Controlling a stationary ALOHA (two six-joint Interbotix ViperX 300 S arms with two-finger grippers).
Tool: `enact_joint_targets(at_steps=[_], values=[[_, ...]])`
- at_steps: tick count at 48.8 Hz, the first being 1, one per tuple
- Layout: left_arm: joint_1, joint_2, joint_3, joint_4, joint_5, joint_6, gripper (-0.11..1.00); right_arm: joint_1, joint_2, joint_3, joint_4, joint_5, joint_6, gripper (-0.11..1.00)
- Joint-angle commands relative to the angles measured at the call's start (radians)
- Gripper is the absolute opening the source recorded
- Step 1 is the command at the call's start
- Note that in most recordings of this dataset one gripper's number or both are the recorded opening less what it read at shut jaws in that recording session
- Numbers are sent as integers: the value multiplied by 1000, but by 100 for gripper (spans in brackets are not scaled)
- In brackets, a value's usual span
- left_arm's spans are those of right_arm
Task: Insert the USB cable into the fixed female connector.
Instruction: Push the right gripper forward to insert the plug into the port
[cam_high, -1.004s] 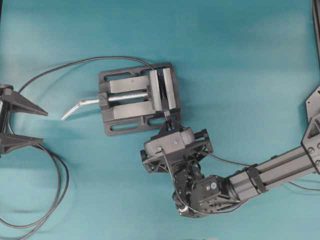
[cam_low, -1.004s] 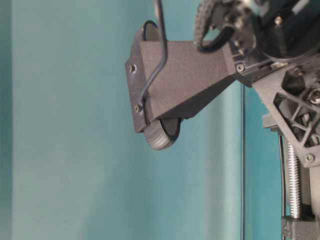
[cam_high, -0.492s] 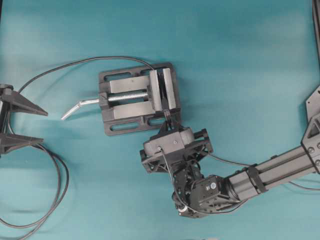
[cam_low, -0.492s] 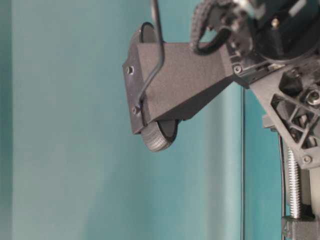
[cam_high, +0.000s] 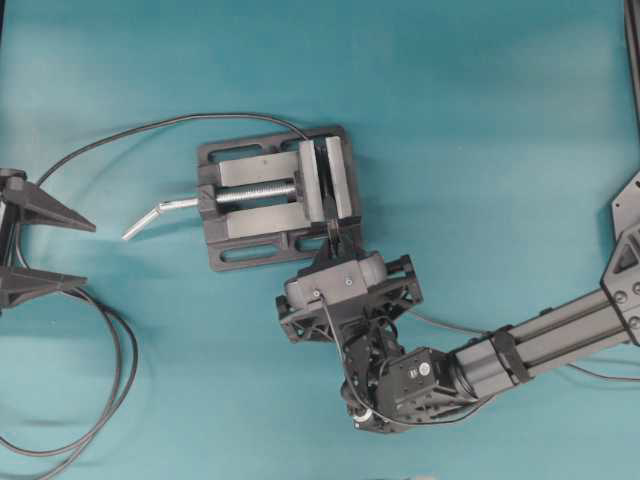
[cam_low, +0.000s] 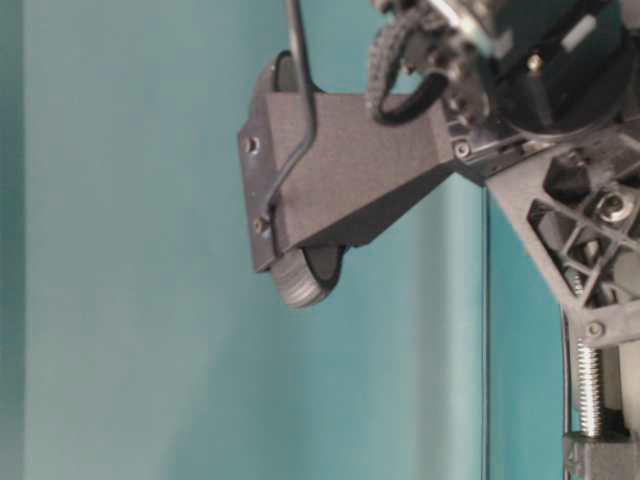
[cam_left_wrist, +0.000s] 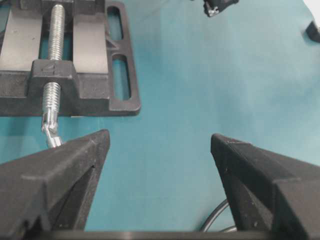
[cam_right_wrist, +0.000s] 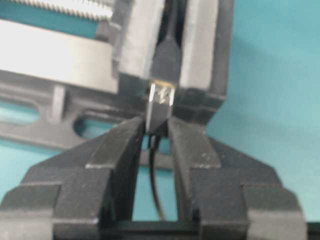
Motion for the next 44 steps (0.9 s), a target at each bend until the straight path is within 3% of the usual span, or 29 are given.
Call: enact_joint_targets(at_steps=[1, 44], values=[[0, 9, -12, 3, -8, -8, 94, -46, -46, -18, -35, -11, 3, 21], [0, 9, -11, 3, -8, -6, 94, -77, -35, 0, -32, 37, 20, 21]])
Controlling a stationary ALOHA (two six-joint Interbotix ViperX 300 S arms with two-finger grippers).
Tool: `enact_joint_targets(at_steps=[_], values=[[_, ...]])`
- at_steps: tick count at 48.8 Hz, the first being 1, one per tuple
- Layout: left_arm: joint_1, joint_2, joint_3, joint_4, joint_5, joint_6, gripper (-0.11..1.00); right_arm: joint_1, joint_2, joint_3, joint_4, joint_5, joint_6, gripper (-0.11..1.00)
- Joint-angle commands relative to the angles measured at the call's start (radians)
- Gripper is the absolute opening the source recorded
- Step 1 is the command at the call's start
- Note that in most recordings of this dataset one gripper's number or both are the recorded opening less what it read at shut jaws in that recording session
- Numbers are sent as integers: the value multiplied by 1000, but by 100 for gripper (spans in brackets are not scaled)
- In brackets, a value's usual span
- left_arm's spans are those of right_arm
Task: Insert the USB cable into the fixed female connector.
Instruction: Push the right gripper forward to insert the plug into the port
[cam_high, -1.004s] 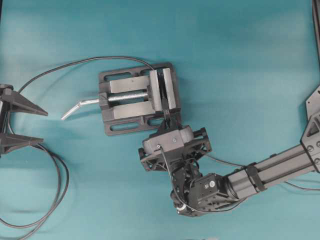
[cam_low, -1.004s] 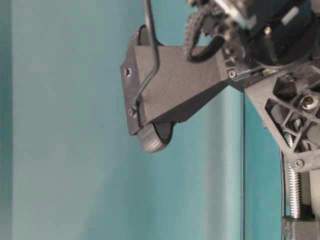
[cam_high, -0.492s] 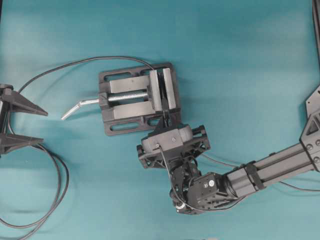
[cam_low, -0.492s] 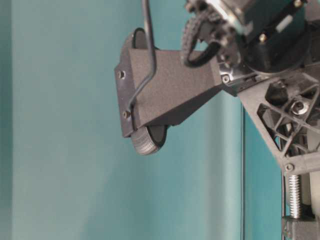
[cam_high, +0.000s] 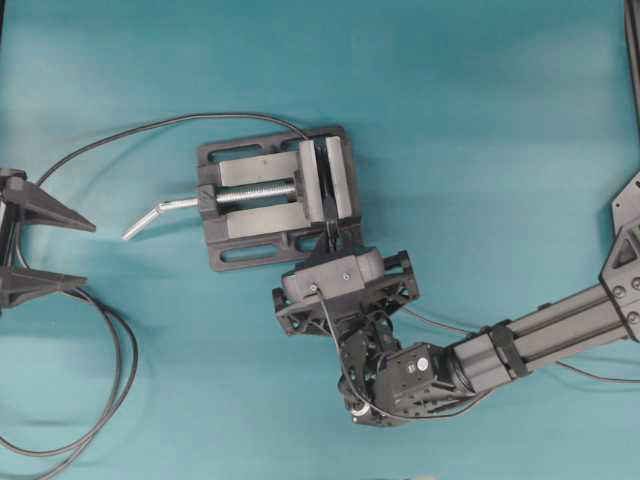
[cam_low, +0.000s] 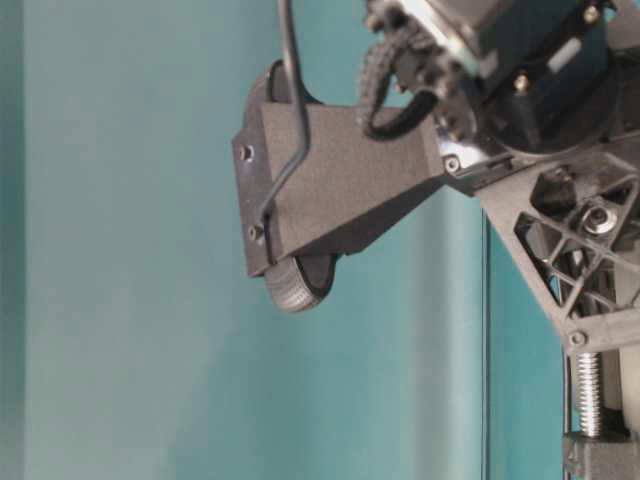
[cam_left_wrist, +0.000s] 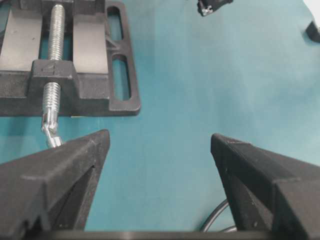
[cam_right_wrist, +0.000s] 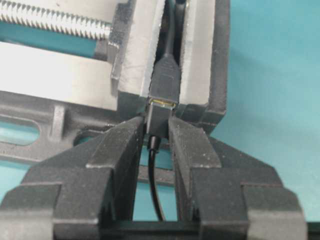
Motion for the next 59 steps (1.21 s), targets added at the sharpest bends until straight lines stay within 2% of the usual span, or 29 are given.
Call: enact_joint_targets(at_steps=[1, 13, 59], values=[[0, 9, -14, 3, -8, -6, 94, -61, -35, 0, -21, 2, 3, 21], [0, 9, -14, 3, -8, -6, 94, -77, -37, 23, -20, 23, 23, 21], [2, 9, -14, 3, -8, -6, 94, -152, -38, 60, -31, 44, 20, 21]])
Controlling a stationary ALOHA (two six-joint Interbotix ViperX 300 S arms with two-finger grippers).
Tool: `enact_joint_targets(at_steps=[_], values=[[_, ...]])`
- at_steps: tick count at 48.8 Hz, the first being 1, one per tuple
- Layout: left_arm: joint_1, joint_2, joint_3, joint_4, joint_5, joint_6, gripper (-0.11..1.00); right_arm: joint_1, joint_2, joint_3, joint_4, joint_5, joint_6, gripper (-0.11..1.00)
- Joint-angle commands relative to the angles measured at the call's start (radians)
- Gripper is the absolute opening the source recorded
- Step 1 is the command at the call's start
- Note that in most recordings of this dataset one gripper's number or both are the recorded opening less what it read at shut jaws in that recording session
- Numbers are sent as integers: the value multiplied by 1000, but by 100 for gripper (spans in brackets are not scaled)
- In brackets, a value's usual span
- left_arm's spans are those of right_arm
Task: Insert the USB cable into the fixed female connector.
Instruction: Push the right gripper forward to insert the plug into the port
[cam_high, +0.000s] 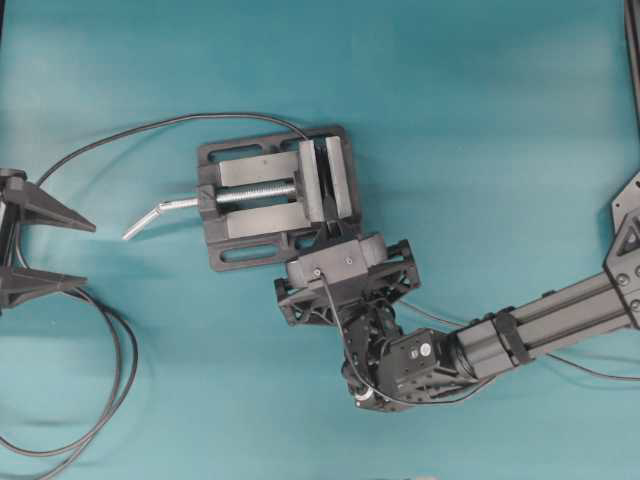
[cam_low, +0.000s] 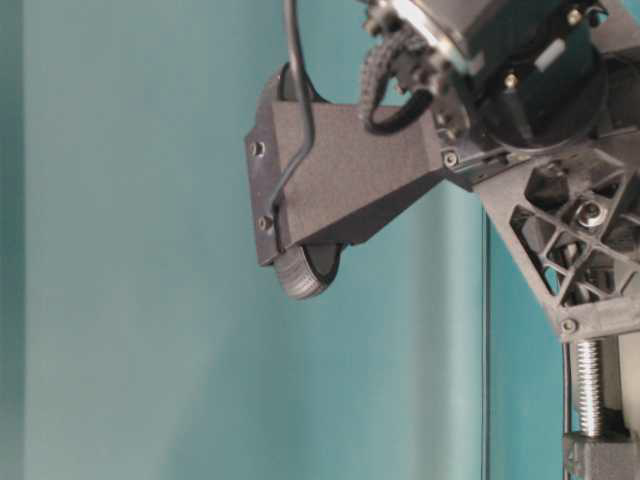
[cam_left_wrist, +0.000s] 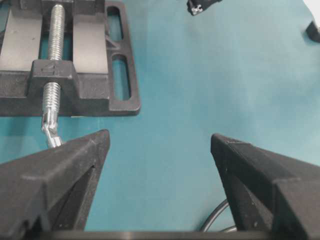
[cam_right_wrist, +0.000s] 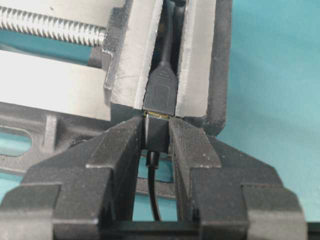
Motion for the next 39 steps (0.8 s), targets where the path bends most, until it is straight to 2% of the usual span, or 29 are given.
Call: enact_joint_targets(at_steps=[1, 17, 39], values=[[0, 8, -14, 3, -8, -6, 94, -118, -20, 12, -17, -3, -2, 21], [2, 9, -14, 3, -8, -6, 94, -133, -20, 20, -49, 20, 0, 21], [0, 9, -14, 3, -8, -6, 94, -164, -20, 21, -52, 37, 9, 21]])
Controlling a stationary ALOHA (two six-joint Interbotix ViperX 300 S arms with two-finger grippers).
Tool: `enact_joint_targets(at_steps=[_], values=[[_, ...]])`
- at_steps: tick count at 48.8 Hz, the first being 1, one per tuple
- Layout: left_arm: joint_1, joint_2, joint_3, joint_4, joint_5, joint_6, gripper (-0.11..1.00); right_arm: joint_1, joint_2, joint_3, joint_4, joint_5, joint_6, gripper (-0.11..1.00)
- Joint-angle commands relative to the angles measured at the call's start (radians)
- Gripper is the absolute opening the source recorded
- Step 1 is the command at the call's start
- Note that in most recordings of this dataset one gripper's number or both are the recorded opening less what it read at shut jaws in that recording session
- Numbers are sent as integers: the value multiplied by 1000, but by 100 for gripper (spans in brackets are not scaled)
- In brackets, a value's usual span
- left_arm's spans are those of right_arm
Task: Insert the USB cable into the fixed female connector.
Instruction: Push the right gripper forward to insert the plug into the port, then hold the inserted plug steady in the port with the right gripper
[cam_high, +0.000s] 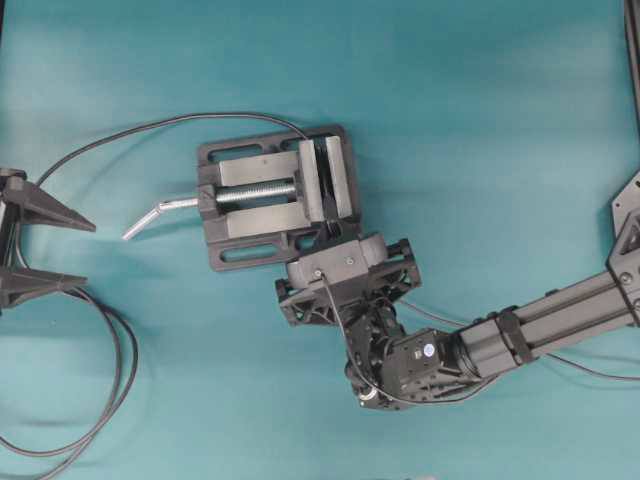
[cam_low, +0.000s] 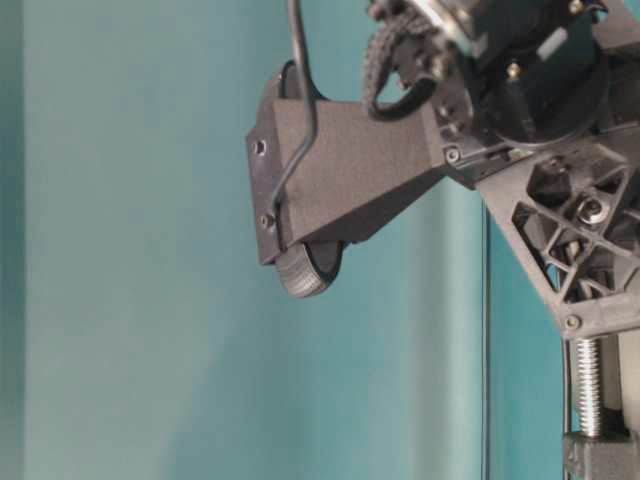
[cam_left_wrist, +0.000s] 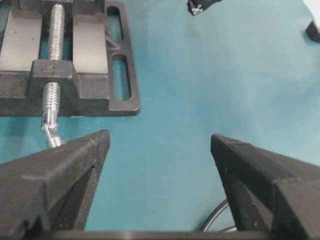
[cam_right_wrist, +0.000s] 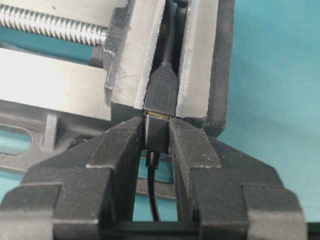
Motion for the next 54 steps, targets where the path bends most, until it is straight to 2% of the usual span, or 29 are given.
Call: enact_joint_targets(at_steps=[1, 26, 54], values=[[2, 9, -12, 3, -8, -6, 94, -164, -15, 6, -26, 8, 2, 21], [0, 8, -14, 3, -8, -6, 94, -179, -21, 8, -25, 12, 0, 21], [2, 9, -12, 3, -8, -6, 94, -107, -35, 15, 6, 12, -2, 21]])
